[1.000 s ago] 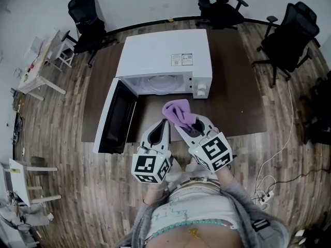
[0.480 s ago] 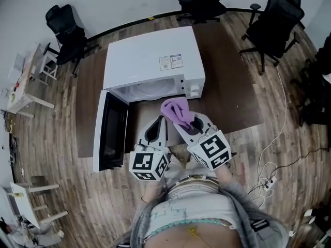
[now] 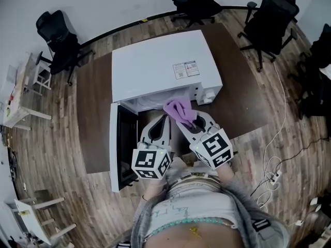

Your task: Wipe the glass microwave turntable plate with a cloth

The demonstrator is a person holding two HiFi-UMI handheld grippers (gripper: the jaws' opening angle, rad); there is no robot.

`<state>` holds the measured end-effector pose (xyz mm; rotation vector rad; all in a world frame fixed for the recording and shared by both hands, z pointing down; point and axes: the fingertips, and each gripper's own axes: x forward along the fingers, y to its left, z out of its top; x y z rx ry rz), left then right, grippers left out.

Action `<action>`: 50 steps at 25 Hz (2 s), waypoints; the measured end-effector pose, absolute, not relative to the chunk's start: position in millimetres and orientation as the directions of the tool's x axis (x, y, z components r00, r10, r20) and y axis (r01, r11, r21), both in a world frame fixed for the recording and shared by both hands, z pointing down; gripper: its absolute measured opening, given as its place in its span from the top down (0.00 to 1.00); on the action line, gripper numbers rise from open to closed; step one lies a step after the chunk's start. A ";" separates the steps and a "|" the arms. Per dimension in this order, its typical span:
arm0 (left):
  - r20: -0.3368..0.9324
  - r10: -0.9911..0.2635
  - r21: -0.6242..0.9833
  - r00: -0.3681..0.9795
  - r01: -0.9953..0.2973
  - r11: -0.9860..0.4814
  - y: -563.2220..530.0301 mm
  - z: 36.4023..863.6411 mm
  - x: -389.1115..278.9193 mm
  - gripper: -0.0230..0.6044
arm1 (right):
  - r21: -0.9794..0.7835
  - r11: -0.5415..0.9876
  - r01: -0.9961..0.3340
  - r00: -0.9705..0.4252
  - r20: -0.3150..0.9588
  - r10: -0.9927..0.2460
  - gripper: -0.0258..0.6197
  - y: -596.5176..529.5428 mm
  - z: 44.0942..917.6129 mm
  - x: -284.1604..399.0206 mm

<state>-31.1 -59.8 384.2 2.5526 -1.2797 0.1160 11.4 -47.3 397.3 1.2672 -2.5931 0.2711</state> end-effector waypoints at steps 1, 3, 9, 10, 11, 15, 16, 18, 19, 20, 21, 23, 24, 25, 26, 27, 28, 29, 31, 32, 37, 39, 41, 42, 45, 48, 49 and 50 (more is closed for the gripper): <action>0.199 -0.765 0.220 0.613 -0.788 -0.574 -64.5 386.1 -35.6 0.95 | -0.059 0.599 -0.799 -0.586 0.299 -0.753 0.78 -51.7 398.7 6.8; 0.204 -0.749 0.226 0.630 -0.775 -0.590 -73.9 389.7 -44.6 0.95 | -0.060 0.584 -0.810 -0.572 0.304 -0.762 0.78 -60.4 402.4 -3.1; 0.225 -0.715 0.223 0.662 -0.749 -0.624 -92.3 399.4 -67.8 0.95 | -0.046 0.538 -0.842 -0.522 0.325 -0.788 0.78 -79.8 410.8 -21.5; 0.230 -0.712 0.218 0.664 -0.748 -0.627 -93.8 401.5 -71.6 0.95 | -0.044 0.528 -0.848 -0.512 0.328 -0.794 0.78 -82.0 411.8 -22.0; 0.235 -0.710 0.215 0.664 -0.748 -0.628 -95.1 403.7 -75.0 0.95 | -0.042 0.518 -0.854 -0.502 0.328 -0.801 0.78 -84.0 412.4 -21.6; 0.251 -0.713 0.229 0.655 -0.755 -0.614 -98.8 414.3 -87.4 0.95 | -0.034 0.485 -0.874 -0.468 0.335 -0.818 0.78 -88.1 414.7 -13.1; 0.254 -0.714 0.234 0.652 -0.758 -0.609 -99.6 416.2 -89.6 0.95 | -0.031 0.478 -0.878 -0.459 0.338 -0.821 0.78 -89.4 414.8 -9.6; 0.257 -0.720 0.238 0.644 -0.764 -0.599 -101.6 418.1 -92.2 0.95 | -0.025 0.468 -0.883 -0.449 0.338 -0.827 0.78 -93.2 413.7 -2.3; 0.257 -0.725 0.238 0.639 -0.769 -0.593 -102.8 418.5 -93.0 0.95 | -0.024 0.468 -0.884 -0.448 0.335 -0.829 0.78 -95.6 412.8 0.7; 0.257 -0.731 0.238 0.632 -0.775 -0.586 -104.1 418.7 -93.6 0.95 | -0.022 0.471 -0.882 -0.451 0.332 -0.829 0.78 -98.3 411.9 3.0; 0.257 -0.739 0.236 0.624 -0.781 -0.578 -105.5 418.8 -94.0 0.95 | -0.021 0.477 -0.879 -0.456 0.328 -0.827 0.78 -101.2 410.9 4.8; 0.256 -0.756 0.230 0.603 -0.797 -0.558 -108.7 419.1 -93.4 0.95 | -0.018 0.495 -0.869 -0.475 0.319 -0.820 0.78 -107.4 408.8 8.2; 0.258 -0.765 0.227 0.590 -0.806 -0.546 -110.3 419.4 -92.6 0.95 | -0.018 0.507 -0.862 -0.486 0.315 -0.815 0.78 -110.4 407.6 10.0; 0.262 -0.774 0.226 0.577 -0.816 -0.532 -112.3 420.1 -91.3 0.95 | -0.019 0.520 -0.854 -0.499 0.313 -0.808 0.78 -113.6 406.4 11.9; 0.268 -0.781 0.227 0.564 -0.825 -0.517 -114.8 421.3 -89.8 0.95 | -0.018 0.533 -0.846 -0.511 0.311 -0.801 0.78 -117.1 405.0 14.0; 0.276 -0.789 0.231 0.550 -0.834 -0.501 -117.4 422.7 -88.3 0.95 | -0.018 0.545 -0.838 -0.523 0.310 -0.794 0.78 -120.5 403.6 16.0; 0.284 -0.795 0.236 0.536 -0.843 -0.484 -119.7 424.1 -87.2 0.95 | -0.020 0.558 -0.830 -0.535 0.309 -0.786 0.78 -123.4 402.2 17.7; 0.291 -0.802 0.238 0.522 -0.851 -0.468 -121.4 424.9 -86.2 0.95 | -0.023 0.570 -0.821 -0.548 0.307 -0.778 0.78 -125.5 401.0 19.0; 0.298 -0.816 0.237 0.496 -0.866 -0.440 -123.2 423.6 -83.0 0.94 | -0.029 0.596 -0.803 -0.574 0.308 -0.759 0.78 -127.0 399.2 21.4; 0.299 -0.821 0.235 0.486 -0.872 -0.430 -124.1 422.1 -80.3 0.95 | -0.029 0.609 -0.793 -0.586 0.310 -0.749 0.78 -127.3 398.5 22.8; 0.313 -0.840 0.225 0.444 -0.893 -0.389 -131.1 424.8 -71.7 0.94 | -0.040 0.664 -0.746 -0.641 0.310 -0.702 0.78 -128.8 400.5 23.8; 0.322 -0.846 0.226 0.424 -0.903 -0.366 -131.0 428.9 -69.7 0.94 | -0.049 0.683 -0.729 -0.661 0.308 -0.684 0.78 -125.8 402.4 24.4; 0.330 -0.853 0.223 0.404 -0.911 -0.346 -130.1 432.9 -64.9 0.95 | -0.050 0.697 -0.716 -0.675 0.304 -0.672 0.78 -122.4 403.9 28.6; 0.333 -0.856 0.219 0.396 -0.915 -0.339 -129.5 435.0 -61.5 0.94 | -0.048 0.702 -0.711 -0.680 0.300 -0.669 0.78 -120.8 404.5 31.6; 0.337 -0.863 0.204 0.376 -0.924 -0.322 -128.9 438.7 -52.2 0.94 | -0.050 0.719 -0.693 -0.700 0.286 -0.654 0.78 -117.5 405.9 39.1; 0.344 -0.867 0.197 0.361 -0.930 -0.309 -130.5 438.9 -49.1 0.95 | -0.064 0.728 -0.682 -0.711 0.289 -0.641 0.78 -117.2 408.6 42.7; 0.348 -0.866 0.197 0.358 -0.931 -0.306 -130.7 439.8 -48.5 0.94 | -0.069 0.730 -0.680 -0.714 0.289 -0.637 0.78 -117.5 409.5 43.3; 0.354 -0.864 0.198 0.357 -0.932 -0.304 -130.5 441.6 -48.0 0.95 | -0.072 0.732 -0.678 -0.716 0.290 -0.635 0.78 -117.6 410.1 43.6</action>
